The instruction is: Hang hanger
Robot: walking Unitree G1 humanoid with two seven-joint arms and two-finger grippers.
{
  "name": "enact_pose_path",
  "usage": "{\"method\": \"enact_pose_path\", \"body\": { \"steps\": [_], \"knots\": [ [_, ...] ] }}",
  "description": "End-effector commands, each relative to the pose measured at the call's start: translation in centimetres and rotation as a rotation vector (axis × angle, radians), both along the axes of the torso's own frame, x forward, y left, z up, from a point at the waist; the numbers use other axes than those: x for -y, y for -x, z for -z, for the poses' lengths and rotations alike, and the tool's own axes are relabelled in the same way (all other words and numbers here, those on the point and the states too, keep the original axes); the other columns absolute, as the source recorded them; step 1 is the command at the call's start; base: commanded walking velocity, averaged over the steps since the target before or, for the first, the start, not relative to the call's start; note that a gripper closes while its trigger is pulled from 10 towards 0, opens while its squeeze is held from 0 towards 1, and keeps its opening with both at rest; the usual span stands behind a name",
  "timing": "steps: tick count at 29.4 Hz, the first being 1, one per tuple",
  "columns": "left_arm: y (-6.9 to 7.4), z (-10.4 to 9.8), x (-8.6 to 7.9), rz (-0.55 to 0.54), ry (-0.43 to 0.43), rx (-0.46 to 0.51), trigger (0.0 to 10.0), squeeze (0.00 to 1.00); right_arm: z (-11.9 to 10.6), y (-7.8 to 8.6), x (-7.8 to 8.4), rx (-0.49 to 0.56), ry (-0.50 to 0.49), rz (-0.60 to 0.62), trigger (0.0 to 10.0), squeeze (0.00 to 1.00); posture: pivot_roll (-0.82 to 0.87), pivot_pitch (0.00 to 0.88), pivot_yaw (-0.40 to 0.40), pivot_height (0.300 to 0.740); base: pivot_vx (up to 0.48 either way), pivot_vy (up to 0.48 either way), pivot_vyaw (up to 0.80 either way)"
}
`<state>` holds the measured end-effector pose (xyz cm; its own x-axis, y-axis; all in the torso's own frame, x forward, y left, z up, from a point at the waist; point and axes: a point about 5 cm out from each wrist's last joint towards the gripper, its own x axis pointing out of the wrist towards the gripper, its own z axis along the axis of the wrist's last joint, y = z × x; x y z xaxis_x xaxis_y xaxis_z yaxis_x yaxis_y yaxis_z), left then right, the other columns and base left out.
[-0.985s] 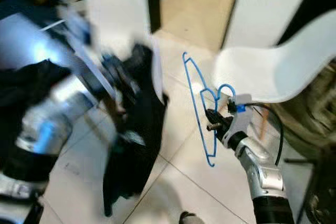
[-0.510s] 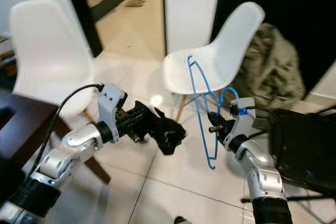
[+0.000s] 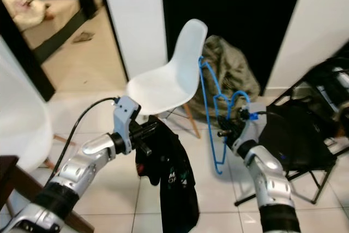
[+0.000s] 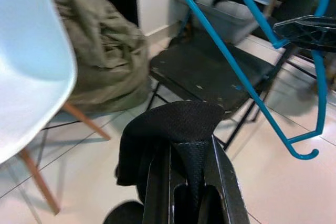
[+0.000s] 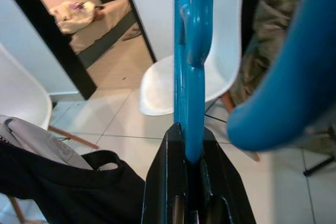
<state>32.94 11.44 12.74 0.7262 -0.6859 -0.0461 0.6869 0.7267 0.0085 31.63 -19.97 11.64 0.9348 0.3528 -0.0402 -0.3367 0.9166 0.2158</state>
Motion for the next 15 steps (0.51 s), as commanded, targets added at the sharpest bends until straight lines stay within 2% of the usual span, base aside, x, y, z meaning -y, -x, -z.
{"method": "enact_pose_path", "body": {
  "steps": [1,2,3,5,10,15],
  "knots": [
    [-0.1,0.7,-0.1,-0.020,-0.003,0.000,10.0,0.00,1.2,0.0,0.1,-0.034,0.003,0.013,10.0,0.00,-0.04,0.000,0.049,0.740,0.000,0.000,-0.76],
    [-0.5,1.6,-0.2,-0.065,-0.019,-0.005,10.0,0.00,2.3,-0.3,0.1,-0.075,0.027,0.018,10.0,0.00,-0.04,0.000,0.024,0.740,0.000,0.000,-0.75],
    [-0.5,1.6,-0.2,-0.065,-0.019,-0.005,10.0,0.00,2.3,-0.3,0.1,-0.075,0.027,0.018,10.0,0.00,-0.04,0.000,0.024,0.740,0.000,0.000,-0.75],
    [-1.1,2.8,-0.4,-0.148,-0.038,-0.028,10.0,0.00,3.6,-0.9,-0.1,-0.134,0.069,0.016,10.0,0.00,-0.04,0.000,0.003,0.740,0.000,0.000,-0.76],
    [-1.4,3.6,-0.7,-0.202,-0.037,-0.059,10.0,0.00,4.3,-1.3,-0.7,-0.164,0.102,-0.002,10.0,0.00,-0.02,0.000,-0.029,0.740,0.000,0.000,-0.76],
    [-1.2,4.8,-1.1,-0.234,-0.097,-0.071,10.0,0.00,5.2,-1.3,-1.9,-0.192,0.123,-0.039,10.0,0.00,0.02,0.000,-0.072,0.740,0.000,0.000,-0.76]
  ]
}}
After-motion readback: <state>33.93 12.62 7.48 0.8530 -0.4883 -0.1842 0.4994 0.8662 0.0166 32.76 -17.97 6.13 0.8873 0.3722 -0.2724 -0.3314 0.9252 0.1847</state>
